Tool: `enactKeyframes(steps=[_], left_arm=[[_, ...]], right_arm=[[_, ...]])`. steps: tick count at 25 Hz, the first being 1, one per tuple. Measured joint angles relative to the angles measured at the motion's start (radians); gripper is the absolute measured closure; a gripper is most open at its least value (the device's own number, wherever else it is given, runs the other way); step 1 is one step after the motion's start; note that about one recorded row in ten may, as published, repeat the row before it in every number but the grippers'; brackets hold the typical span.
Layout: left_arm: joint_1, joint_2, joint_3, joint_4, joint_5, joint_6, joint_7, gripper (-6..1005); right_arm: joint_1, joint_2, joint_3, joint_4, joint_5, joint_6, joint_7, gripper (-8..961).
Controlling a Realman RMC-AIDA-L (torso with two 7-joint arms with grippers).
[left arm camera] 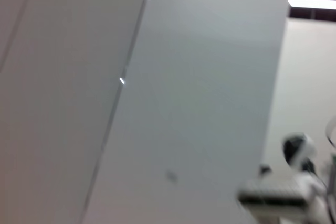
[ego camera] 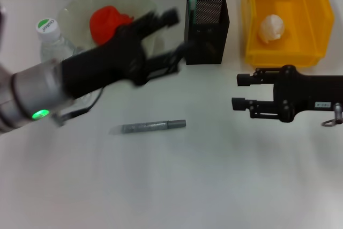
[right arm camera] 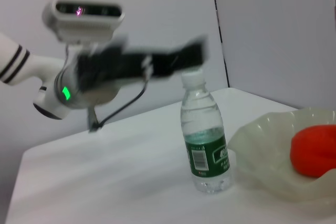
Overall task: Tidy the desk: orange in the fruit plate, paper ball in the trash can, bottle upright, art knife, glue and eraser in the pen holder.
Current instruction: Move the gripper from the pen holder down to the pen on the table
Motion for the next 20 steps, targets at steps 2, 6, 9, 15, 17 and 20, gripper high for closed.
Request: enactKeyframes(steps=[2, 6, 9, 15, 17, 20], left_arm=[[0.005, 0.006, 0.036, 0.071, 0.024, 0.065, -0.003, 143], [0.018, 0.021, 0.150, 0.192, 0.026, 0.140, -0.022, 143], [0.023, 0.027, 0.194, 0.222, 0.027, 0.157, -0.026, 143], [0.037, 0.022, 0.274, 0.311, 0.027, 0.163, -0.016, 143], [0.045, 0.021, 0.277, 0.328, 0.025, 0.161, -0.005, 143], [0.058, 0.024, 0.275, 0.330, 0.022, 0.159, 0.014, 143]], right_arm=[[0.003, -0.002, -0.003, -0.024, 0.000, -0.017, 0.030, 401], [0.037, -0.007, -0.026, -0.177, -0.011, -0.106, 0.216, 402], [0.059, -0.011, -0.070, -0.243, -0.012, -0.121, 0.311, 403], [0.209, -0.035, -0.267, -0.390, -0.104, -0.119, 0.621, 404], [0.232, -0.032, -0.270, -0.390, -0.123, -0.117, 0.633, 405], [0.297, -0.014, -0.288, -0.374, -0.160, -0.094, 0.641, 406]])
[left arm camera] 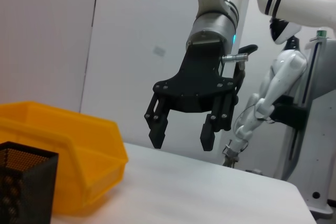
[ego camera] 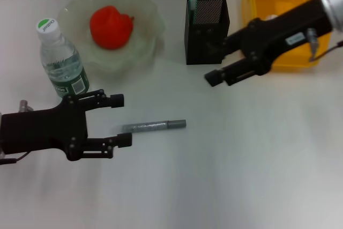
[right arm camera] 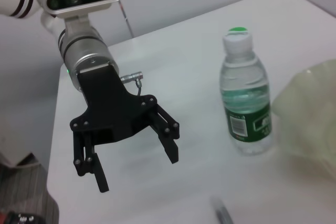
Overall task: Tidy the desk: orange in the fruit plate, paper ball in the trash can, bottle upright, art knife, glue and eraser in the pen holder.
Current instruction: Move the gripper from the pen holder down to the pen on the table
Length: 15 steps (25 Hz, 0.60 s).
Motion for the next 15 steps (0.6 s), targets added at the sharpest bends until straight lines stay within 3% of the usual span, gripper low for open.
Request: enactKeyframes(steps=[7, 8, 10, 12, 15], left_arm=[[0.024, 0.019, 0.003, 0.031, -0.002, 0.004, -0.012, 143], [0.033, 0.022, 0.009, 0.046, -0.001, 0.004, -0.018, 143], [0.035, 0.023, 0.011, 0.051, -0.001, 0.004, -0.021, 143], [0.042, 0.025, 0.018, 0.070, -0.001, 0.005, -0.032, 143], [0.050, 0.029, 0.030, 0.082, -0.001, 0.001, -0.041, 143]], right_arm=[[0.067, 0.024, -0.117, 0.083, -0.006, 0.105, -0.047, 408], [0.088, 0.041, -0.164, 0.124, -0.006, 0.160, -0.086, 408], [0.114, 0.054, -0.212, 0.172, -0.001, 0.213, -0.115, 408], [0.127, 0.057, -0.235, 0.196, 0.005, 0.239, -0.123, 409], [0.168, 0.064, -0.361, 0.303, 0.068, 0.372, -0.154, 410]])
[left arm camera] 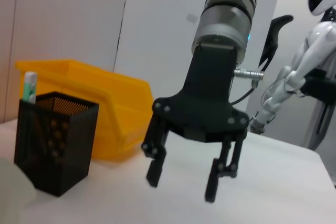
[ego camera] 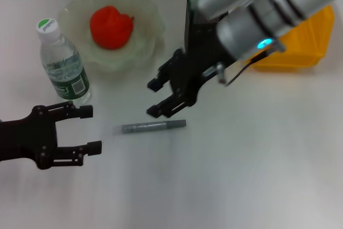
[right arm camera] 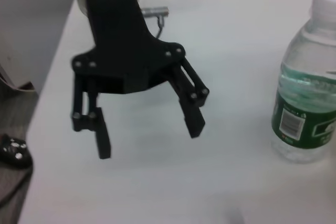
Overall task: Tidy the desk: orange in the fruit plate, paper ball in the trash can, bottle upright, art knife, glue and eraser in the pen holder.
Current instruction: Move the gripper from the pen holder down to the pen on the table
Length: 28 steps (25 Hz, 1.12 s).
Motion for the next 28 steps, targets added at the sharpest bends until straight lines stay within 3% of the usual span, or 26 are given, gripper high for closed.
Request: enactKeyframes(steps=[9, 28], left_arm=[[0.009, 0.000, 0.004, 0.002, 0.000, -0.014, -0.001, 143], [0.009, -0.004, -0.010, 0.002, -0.032, -0.016, -0.014, 143]], right_arm=[[0.005, 0.004, -0.268, 0.070, 0.207, 0.212, -0.102, 412], [0.016, 0.004, -0.514, 0.115, 0.288, 0.375, -0.118, 417]])
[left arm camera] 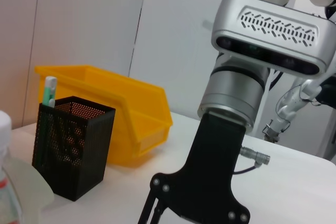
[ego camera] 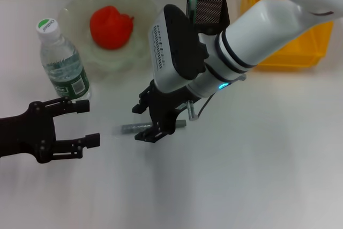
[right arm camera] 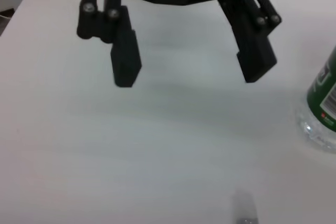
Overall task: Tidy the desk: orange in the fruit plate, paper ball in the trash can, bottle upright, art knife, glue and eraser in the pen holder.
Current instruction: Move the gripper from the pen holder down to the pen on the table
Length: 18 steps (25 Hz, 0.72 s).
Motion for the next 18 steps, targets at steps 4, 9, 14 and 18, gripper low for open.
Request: enactKeyframes(steps=[4, 9, 14, 18], left_arm=[[0.000, 0.000, 0.000, 0.000, -0.003, 0.000, 0.000, 143], [0.002, 0.000, 0.002, -0.002, -0.014, 0.001, -0.001, 143], [0.006, -0.001, 0.004, -0.002, -0.022, 0.001, 0.000, 143], [0.006, -0.001, 0.008, -0.003, -0.022, 0.001, -0.001, 143]], right_arm=[[-0.004, 0.000, -0.038, 0.000, 0.024, 0.035, 0.000, 418], [-0.004, 0.000, -0.070, 0.004, 0.035, 0.064, 0.012, 475], [-0.007, 0.000, -0.077, 0.005, 0.054, 0.076, 0.012, 559], [-0.007, 0.000, -0.096, 0.009, 0.063, 0.089, 0.012, 560]])
